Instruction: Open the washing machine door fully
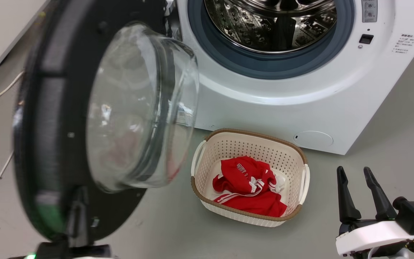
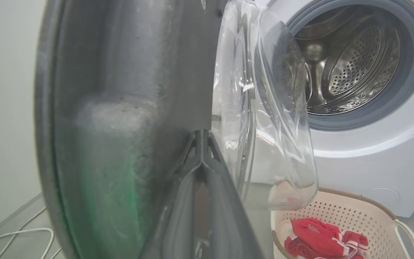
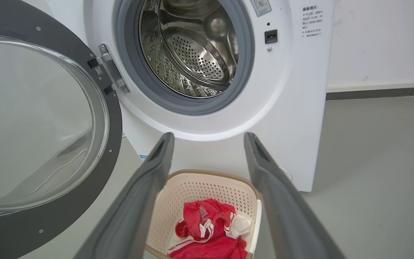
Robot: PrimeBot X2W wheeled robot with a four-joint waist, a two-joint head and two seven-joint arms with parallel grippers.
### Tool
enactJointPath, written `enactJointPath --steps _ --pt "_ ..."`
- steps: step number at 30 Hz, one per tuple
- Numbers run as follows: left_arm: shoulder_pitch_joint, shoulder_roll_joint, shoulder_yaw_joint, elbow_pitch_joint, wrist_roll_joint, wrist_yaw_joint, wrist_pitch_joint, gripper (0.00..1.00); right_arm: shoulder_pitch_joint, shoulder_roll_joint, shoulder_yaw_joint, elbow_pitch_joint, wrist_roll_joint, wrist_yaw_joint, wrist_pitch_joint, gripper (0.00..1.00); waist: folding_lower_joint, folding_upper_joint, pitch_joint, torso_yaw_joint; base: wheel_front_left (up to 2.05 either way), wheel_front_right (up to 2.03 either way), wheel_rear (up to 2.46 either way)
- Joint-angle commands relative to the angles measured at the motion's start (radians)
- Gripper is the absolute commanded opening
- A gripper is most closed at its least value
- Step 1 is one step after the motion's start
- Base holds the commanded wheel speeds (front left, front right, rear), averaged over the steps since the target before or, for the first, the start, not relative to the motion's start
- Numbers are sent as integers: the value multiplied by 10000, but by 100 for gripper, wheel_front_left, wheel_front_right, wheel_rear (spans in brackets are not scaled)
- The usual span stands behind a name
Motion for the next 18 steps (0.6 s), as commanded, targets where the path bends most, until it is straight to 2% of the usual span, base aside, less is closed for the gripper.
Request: enactJointPath --steps 1,18 --pt "-100 21 281 87 -137 115 37 0 -106 13 17 -31 -70 -3 6 100 0 0 39 -67 0 0 0" --pt "-1301 981 3838 1758 -1216 -413 34 0 -362 15 -72 -224 -134 -3 118 100 0 0 764 -830 0 0 0"
